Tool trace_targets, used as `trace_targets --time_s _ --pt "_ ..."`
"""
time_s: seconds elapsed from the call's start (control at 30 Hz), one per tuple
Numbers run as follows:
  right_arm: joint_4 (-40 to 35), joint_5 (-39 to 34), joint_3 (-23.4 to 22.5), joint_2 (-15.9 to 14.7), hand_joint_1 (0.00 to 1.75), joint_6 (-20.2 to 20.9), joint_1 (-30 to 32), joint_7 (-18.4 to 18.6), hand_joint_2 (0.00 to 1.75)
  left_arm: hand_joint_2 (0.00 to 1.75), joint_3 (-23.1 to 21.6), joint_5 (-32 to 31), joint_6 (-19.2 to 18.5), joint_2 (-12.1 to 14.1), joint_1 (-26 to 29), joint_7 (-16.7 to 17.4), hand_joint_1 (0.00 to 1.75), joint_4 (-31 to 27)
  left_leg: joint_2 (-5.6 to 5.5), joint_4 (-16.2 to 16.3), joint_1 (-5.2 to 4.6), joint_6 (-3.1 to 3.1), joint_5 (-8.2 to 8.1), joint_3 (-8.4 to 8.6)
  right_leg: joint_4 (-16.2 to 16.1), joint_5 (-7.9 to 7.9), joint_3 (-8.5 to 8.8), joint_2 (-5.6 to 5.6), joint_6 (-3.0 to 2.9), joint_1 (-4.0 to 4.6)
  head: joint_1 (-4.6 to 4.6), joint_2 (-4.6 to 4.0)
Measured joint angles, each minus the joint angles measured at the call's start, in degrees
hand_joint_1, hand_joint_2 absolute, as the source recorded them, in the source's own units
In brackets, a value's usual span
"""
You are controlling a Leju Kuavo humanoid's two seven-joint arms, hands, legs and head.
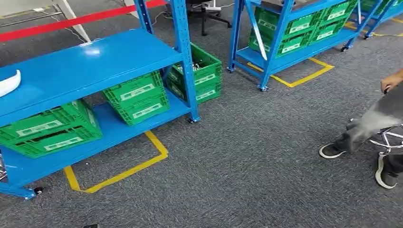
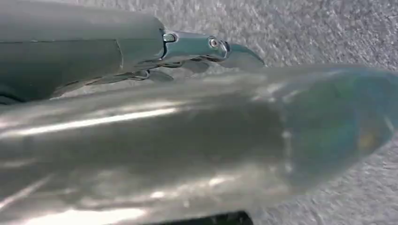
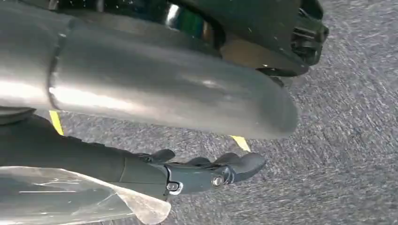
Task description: Take the parts from the cabinet and place them on the table.
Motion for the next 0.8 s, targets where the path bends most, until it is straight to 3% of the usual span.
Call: trace_targets --time_s 0.07,0.1,0.13,0.17,0.2,0.23,0.27,0.3,0.37,0.4,0.43,0.47,0.5,0.53,0.6,0.63,0.67,0.73,0.77,0.8 --pt "0.00 -0.37 -0.53 -0.02 0.00 -0.37 0.44 0.55 0.00 0.00 -0.50 -0.81 -0.30 -0.09 -0.44 0.18 0.00 0.07 0.82 8.81 0.29 -0.37 -3.68 -4.37 0.00 -0.41 0.34 -2.14 -0.36 0.18 0.07 0.00" --pt "0.00 -0.46 -0.85 -0.04 0.00 -0.61 0.54 0.50 0.00 0.00 -0.72 -1.11 -0.33 -0.22 -0.50 0.28 0.00 0.11 0.95 11.59 0.39 -0.47 -4.29 -5.81 0.01 -0.57 0.45 -2.97 -0.41 0.21 0.07 0.00" --pt "0.00 -0.41 -1.07 -0.07 0.00 -0.61 0.55 0.24 0.00 0.00 -0.90 -1.25 -0.39 -0.28 -0.41 0.26 0.00 0.15 1.02 11.80 0.46 -0.49 -3.53 -6.00 0.01 -0.74 0.67 -3.71 -0.40 0.23 0.07 0.00" --pt "0.00 -0.11 -1.18 -0.07 0.00 -0.48 0.53 -0.24 0.00 0.00 -1.11 -1.50 -0.61 -0.33 -0.33 0.11 0.00 0.17 1.09 9.88 0.46 -0.41 -1.74 -5.18 0.01 -0.93 0.87 -4.33 -0.36 0.24 0.04 0.00" --pt "0.00 0.04 -1.20 -0.11 0.00 -0.30 0.46 -0.57 0.00 0.00 -1.29 -1.66 -0.79 -0.35 -0.33 0.04 0.00 0.20 1.34 5.81 0.42 -0.19 0.85 -3.23 0.01 -1.13 1.21 -4.99 -0.25 0.26 0.02 0.00" --pt "0.00 0.15 -1.25 -0.15 0.00 -0.13 0.41 -0.75 0.00 0.00 -1.40 -1.73 -0.81 -0.35 -0.39 0.00 0.00 0.24 2.28 0.71 0.30 0.22 3.46 -0.71 0.01 -1.43 1.63 -5.67 -0.13 0.28 0.04 0.00" --pt "0.00 0.22 -1.27 -0.15 0.00 0.06 0.44 -0.83 0.00 0.00 -1.51 -1.73 -0.83 -0.37 -0.48 0.00 0.00 0.24 5.07 -3.06 -0.15 0.74 4.31 1.09 -0.03 -1.69 1.89 -6.15 0.18 0.35 0.04 0.00" --pt "0.00 0.24 -1.31 -0.20 0.00 0.11 0.46 -0.92 0.00 0.00 -1.68 -1.73 -0.87 -0.37 -0.75 0.00 0.00 0.24 6.58 -4.20 -0.93 0.97 3.34 1.70 0.09 -2.15 1.46 -6.76 0.74 0.82 0.00 0.00" --pt "0.00 0.24 -1.33 -0.37 0.00 0.20 0.31 -0.99 0.00 0.00 -1.84 -1.75 -0.96 -0.50 -0.89 -0.22 0.00 0.26 5.41 -4.13 -0.90 1.46 3.01 1.58 -0.26 -2.38 1.93 -8.10 1.26 0.77 0.14 0.00" --pt "0.00 0.24 -1.35 -0.37 0.00 0.22 0.12 -1.01 0.00 0.00 -1.84 -1.73 -0.96 -0.50 -0.64 -0.22 0.00 0.28 4.85 -4.22 -0.95 1.66 2.96 1.47 -0.58 -2.36 2.95 -8.70 1.39 0.77 0.13 0.00" --pt "-0.04 0.24 -1.35 -0.39 0.00 0.20 -0.05 -1.05 0.00 0.00 -1.84 -1.73 -0.94 -0.50 -0.53 -0.24 0.00 0.28 4.08 -4.95 -0.60 2.18 3.36 1.96 -0.68 -2.57 3.35 -8.84 1.78 0.82 0.07 0.00" --pt "-0.04 0.24 -1.35 -0.53 0.00 0.22 -0.10 -1.12 0.00 0.00 -1.86 -1.73 -0.94 -0.57 -0.43 -0.26 0.00 0.31 3.61 -5.45 -0.27 2.44 3.67 2.28 0.24 -3.44 2.74 -5.35 2.06 0.58 0.43 0.00" --pt "-0.02 0.26 -1.35 -0.55 0.00 0.22 -0.03 -1.12 0.00 0.00 -1.88 -1.73 -0.94 -0.61 -0.62 -0.28 0.00 0.31 3.00 -5.51 -0.16 2.74 3.77 2.21 2.84 -5.08 1.53 -3.18 2.15 0.45 0.50 0.00" --pt "-0.02 0.24 -1.38 -0.57 0.00 0.24 0.04 -1.12 0.00 0.00 -1.92 -1.73 -0.94 -0.74 -0.84 -0.33 0.00 0.31 2.22 -5.50 -0.10 2.85 3.78 2.11 7.29 -7.21 -0.68 -2.08 2.22 0.40 0.66 0.00" --pt "-0.02 0.24 -1.44 -0.83 0.00 0.24 0.27 -1.09 0.00 0.00 -2.08 -1.73 -0.98 -0.83 -0.88 -0.35 0.00 0.33 0.65 -5.45 -0.10 3.02 3.64 2.13 15.77 -9.99 -5.51 -1.40 2.48 0.40 0.66 0.00" --pt "-0.02 0.24 -1.44 -0.94 0.00 0.24 0.42 -1.09 0.00 0.00 -2.12 -1.75 -0.98 -0.89 -0.81 -0.33 0.00 0.35 -0.18 -5.44 -0.10 3.02 3.62 2.21 16.81 -9.36 -6.64 -1.36 2.57 0.39 0.68 0.00" --pt "-0.02 0.22 -1.49 -1.03 0.00 0.24 0.51 -1.09 0.00 0.00 -2.14 -1.75 -0.98 -0.90 -0.73 -0.35 0.00 0.37 -1.02 -5.43 -0.03 2.97 3.54 2.32 15.18 -7.28 -6.51 -1.34 2.60 0.38 0.63 0.00" --pt "-0.02 0.22 -1.51 -1.16 0.00 0.26 0.50 -1.09 0.00 0.00 -2.16 -1.73 -0.98 -0.92 -0.72 -0.33 0.00 0.42 -2.78 -5.23 0.20 2.60 3.30 2.61 6.51 -1.30 -3.36 -0.42 2.68 0.11 0.63 0.00" --pt "-0.02 0.22 -1.51 -1.18 0.00 0.26 0.55 -1.09 0.00 0.00 -2.19 -1.73 -0.98 -0.92 -0.74 -0.35 0.00 0.42 -3.51 -4.97 0.25 2.23 3.06 2.50 1.82 0.70 -1.71 2.51 2.82 -0.35 0.70 0.00" --pt "0.11 0.24 -1.51 -1.18 0.00 0.29 0.68 -1.09 0.00 0.00 -2.19 -1.73 -0.98 -0.87 -0.86 -0.35 0.00 0.42 -4.00 -4.49 -0.06 1.85 2.88 2.19 1.16 -0.33 -1.38 5.15 2.85 -0.55 0.72 0.00"
